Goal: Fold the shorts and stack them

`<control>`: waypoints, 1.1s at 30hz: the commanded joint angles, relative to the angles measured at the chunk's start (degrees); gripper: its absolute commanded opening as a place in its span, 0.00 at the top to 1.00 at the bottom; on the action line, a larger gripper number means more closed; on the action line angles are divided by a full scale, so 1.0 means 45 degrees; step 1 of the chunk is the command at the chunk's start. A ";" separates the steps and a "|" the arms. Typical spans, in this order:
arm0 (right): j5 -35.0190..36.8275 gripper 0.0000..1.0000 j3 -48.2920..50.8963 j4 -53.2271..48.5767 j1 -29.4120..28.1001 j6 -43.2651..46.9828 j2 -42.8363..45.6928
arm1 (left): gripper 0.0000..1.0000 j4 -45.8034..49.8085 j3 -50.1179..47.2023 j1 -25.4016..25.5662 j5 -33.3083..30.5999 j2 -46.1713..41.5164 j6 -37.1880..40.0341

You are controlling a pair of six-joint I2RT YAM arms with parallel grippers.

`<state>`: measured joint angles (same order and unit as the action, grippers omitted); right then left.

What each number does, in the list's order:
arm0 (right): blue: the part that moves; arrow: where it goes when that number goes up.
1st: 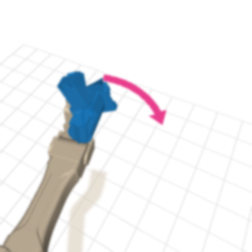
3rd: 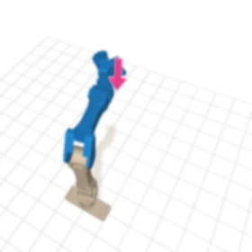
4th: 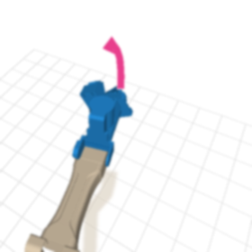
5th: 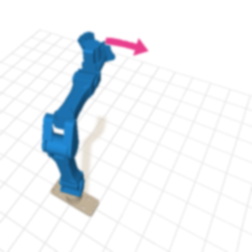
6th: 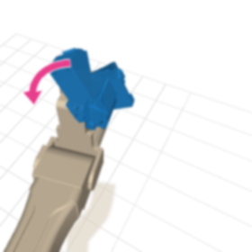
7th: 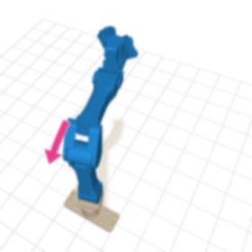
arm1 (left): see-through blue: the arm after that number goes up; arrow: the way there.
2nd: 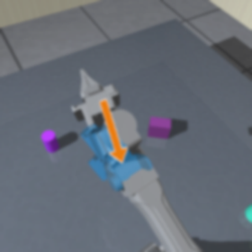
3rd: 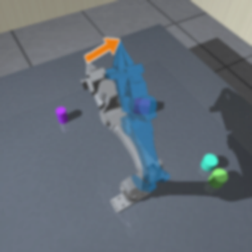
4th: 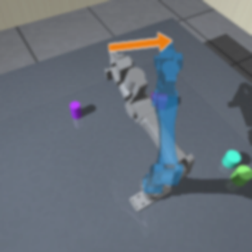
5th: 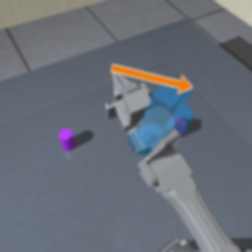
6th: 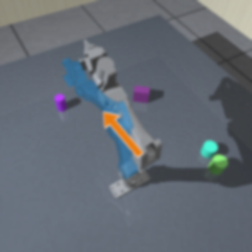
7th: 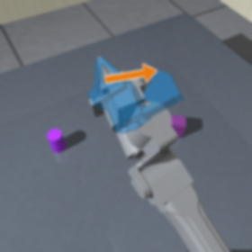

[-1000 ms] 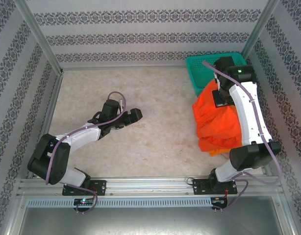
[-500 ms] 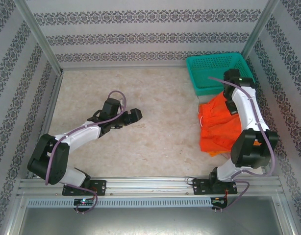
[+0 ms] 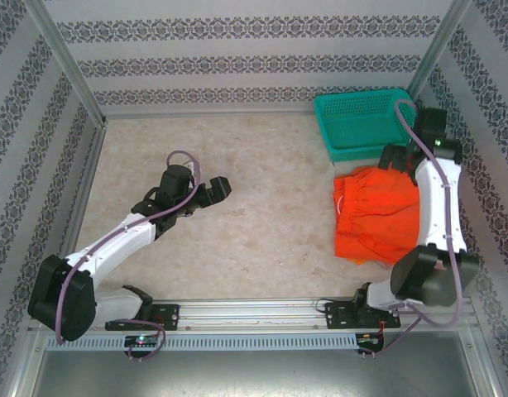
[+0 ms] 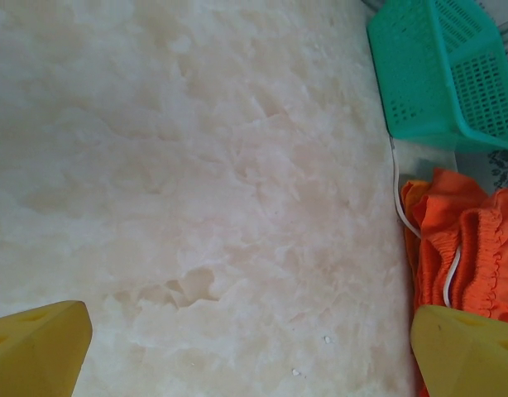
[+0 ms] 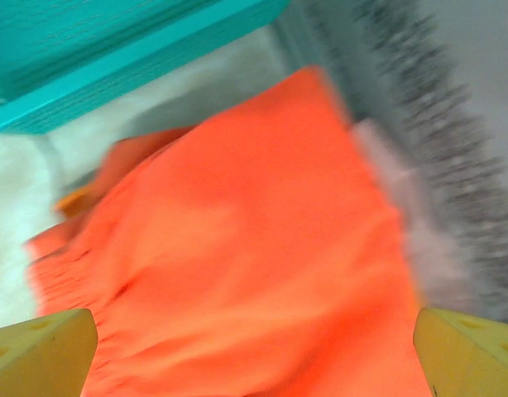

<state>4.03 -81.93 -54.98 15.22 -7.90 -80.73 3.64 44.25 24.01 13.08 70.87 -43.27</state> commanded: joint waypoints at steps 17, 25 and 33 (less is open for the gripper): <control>-0.4512 0.02 0.7706 0.5567 0.0400 -0.3372 0.4405 | 0.00 0.0168 -0.1542 -0.1590 -0.6427 -0.3895 0.4849; -0.0723 0.02 1.5798 1.6048 -0.1472 -0.1946 1.0024 | 0.00 -0.7385 -0.5571 -0.3353 -0.9283 -0.3224 0.7805; -0.0857 0.02 1.5758 1.9847 -0.2350 -0.0397 0.5140 | 0.00 -1.4399 -0.7146 -0.3907 -0.9089 0.1581 0.9255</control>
<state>-1.32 -8.36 19.46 6.96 -13.85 -52.95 -40.77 13.54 7.77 -27.27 73.71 -6.35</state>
